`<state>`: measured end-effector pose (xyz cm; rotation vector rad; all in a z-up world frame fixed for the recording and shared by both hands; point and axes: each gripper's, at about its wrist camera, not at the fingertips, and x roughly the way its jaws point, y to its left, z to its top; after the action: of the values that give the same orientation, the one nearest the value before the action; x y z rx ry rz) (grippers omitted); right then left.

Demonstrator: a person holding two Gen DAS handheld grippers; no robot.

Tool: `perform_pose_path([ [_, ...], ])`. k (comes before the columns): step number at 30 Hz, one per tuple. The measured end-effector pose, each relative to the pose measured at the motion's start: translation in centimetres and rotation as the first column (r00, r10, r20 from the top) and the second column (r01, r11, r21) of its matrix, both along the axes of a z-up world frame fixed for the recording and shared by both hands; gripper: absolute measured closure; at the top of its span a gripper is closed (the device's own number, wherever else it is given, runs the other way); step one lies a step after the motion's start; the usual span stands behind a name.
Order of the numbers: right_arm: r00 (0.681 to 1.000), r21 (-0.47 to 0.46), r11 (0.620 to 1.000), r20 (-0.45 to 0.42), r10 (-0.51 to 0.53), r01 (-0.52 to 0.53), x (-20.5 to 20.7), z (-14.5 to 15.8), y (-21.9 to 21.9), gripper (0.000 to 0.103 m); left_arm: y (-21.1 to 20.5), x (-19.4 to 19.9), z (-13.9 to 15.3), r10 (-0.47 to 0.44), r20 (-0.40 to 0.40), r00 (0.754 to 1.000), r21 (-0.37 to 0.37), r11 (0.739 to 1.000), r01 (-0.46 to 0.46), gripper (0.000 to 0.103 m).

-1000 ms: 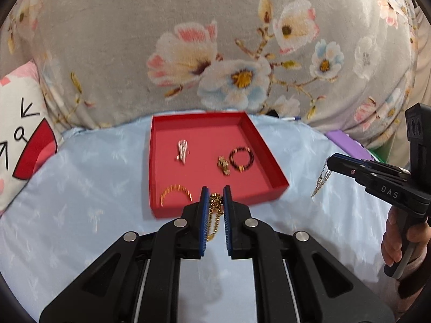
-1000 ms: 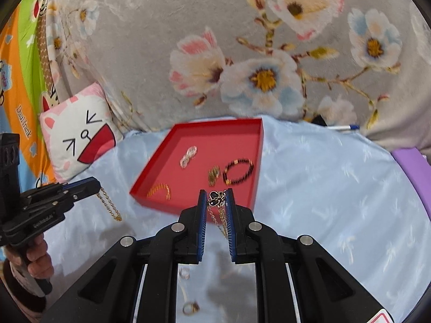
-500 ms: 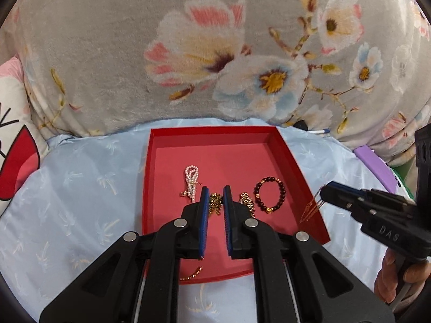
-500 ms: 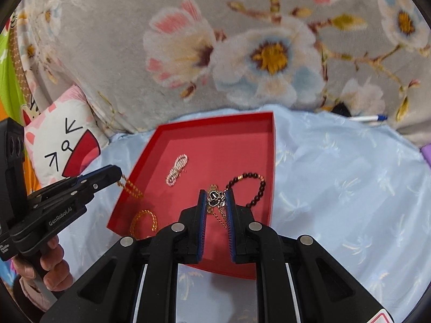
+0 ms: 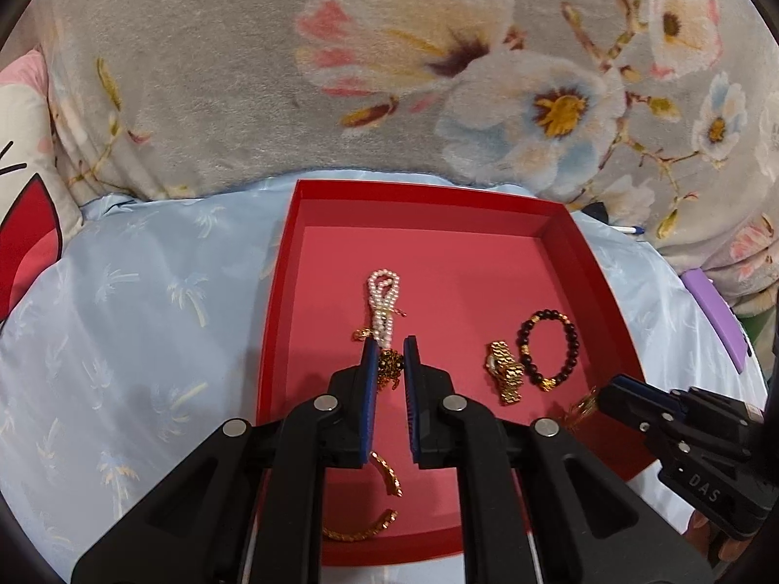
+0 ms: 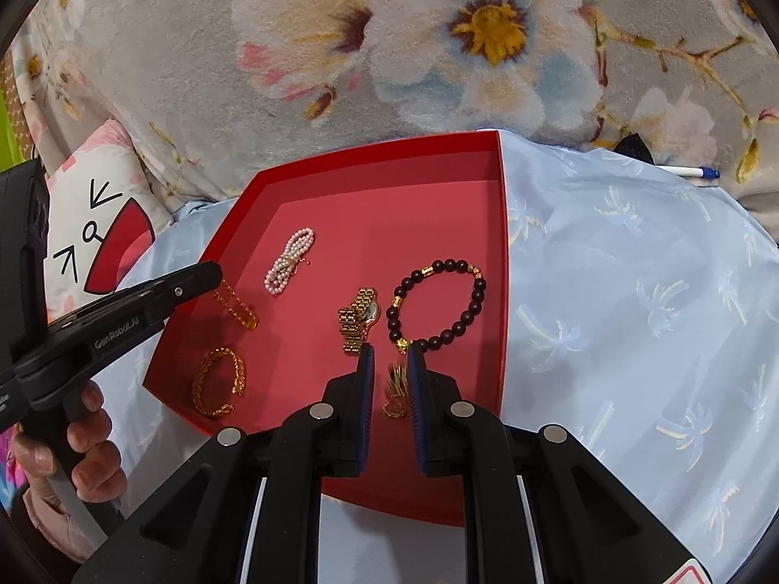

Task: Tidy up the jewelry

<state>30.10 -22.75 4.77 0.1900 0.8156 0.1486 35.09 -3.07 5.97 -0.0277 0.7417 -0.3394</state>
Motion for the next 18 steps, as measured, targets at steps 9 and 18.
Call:
perform_pose_path([
  [9, 1.0, 0.009, 1.0, 0.016, 0.022, -0.023, -0.1, 0.9, 0.7, 0.087, 2.1, -0.3, 0.4, 0.078, 0.02, 0.997, -0.032, 0.996, -0.077, 0.089],
  [18, 0.998, -0.033, 0.997, -0.015, 0.063, -0.064, 2.0, -0.6, 3.6, 0.087, 5.0, -4.7, 0.1, 0.104, 0.049, 0.993, -0.028, 0.994, -0.103, 0.083],
])
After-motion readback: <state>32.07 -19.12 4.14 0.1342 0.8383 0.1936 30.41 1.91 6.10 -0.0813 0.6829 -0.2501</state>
